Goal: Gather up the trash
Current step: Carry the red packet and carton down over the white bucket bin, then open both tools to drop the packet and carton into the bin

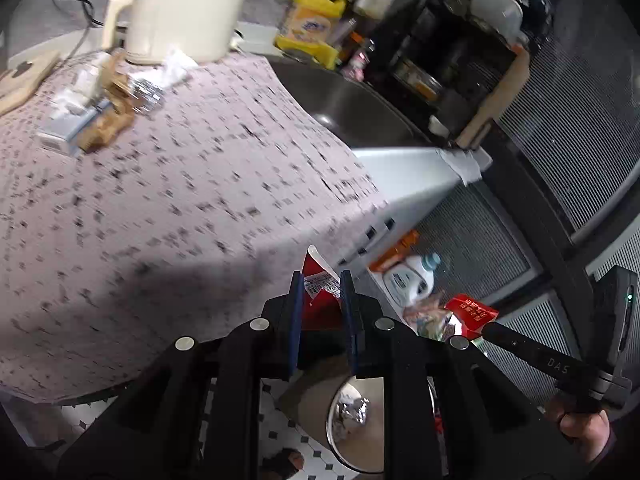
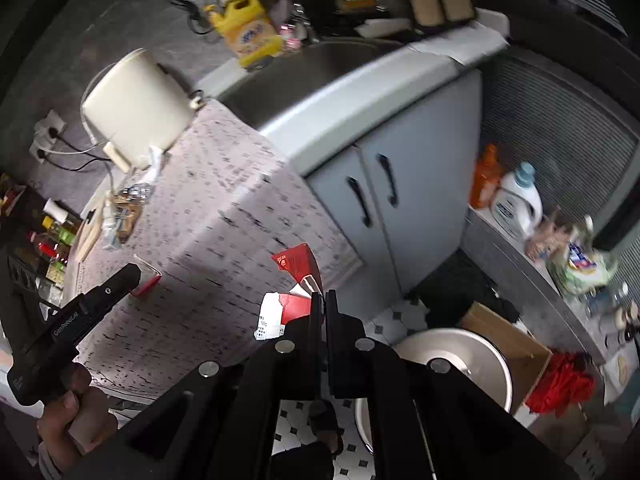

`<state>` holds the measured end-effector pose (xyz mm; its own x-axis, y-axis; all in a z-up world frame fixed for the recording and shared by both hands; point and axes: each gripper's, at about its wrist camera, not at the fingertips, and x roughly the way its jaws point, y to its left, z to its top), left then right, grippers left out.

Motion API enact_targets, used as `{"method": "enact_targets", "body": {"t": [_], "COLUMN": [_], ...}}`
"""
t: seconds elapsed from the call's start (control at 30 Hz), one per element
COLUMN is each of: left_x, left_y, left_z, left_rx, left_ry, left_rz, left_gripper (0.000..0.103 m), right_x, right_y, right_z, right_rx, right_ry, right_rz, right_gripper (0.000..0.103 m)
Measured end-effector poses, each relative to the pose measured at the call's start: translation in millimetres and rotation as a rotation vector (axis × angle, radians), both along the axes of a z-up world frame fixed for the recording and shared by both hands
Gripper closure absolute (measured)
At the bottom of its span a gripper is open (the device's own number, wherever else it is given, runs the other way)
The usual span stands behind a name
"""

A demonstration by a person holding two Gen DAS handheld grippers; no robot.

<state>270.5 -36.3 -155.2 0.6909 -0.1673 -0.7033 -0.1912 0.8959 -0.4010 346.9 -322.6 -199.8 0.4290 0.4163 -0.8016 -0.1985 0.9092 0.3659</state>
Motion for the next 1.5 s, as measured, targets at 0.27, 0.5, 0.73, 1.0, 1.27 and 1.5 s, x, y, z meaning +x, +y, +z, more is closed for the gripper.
{"method": "enact_targets", "body": {"t": [0.27,0.5,0.73,1.0,1.27,1.5], "left_x": [6,7,15,21,29,27], "left_y": [-62,-100,-133,-181,-222,-214], "left_z": [-39,-61,-77,-89,-94,-76], "left_rx": [-0.029,-0.037,-0.046,-0.056,-0.128,-0.089], "left_ry": [0.082,0.134,0.175,0.208,0.231,0.165], "left_rz": [-0.125,-0.198,-0.268,-0.386,-0.496,-0.452], "left_gripper": [0.085,0.085,0.085,0.085,0.048,0.024], "right_x": [-21,-34,-48,-73,-92,-94], "right_y": [-62,-93,-125,-175,-211,-214], "right_z": [-51,-66,-62,-51,-45,-49], "right_rx": [-0.056,-0.093,-0.099,-0.101,-0.096,-0.072], "right_ry": [0.134,0.133,0.128,0.112,0.1,0.107], "right_rz": [-0.09,-0.154,-0.198,-0.306,-0.388,-0.399], "right_gripper": [0.096,0.052,0.053,0.053,0.053,0.053]}}
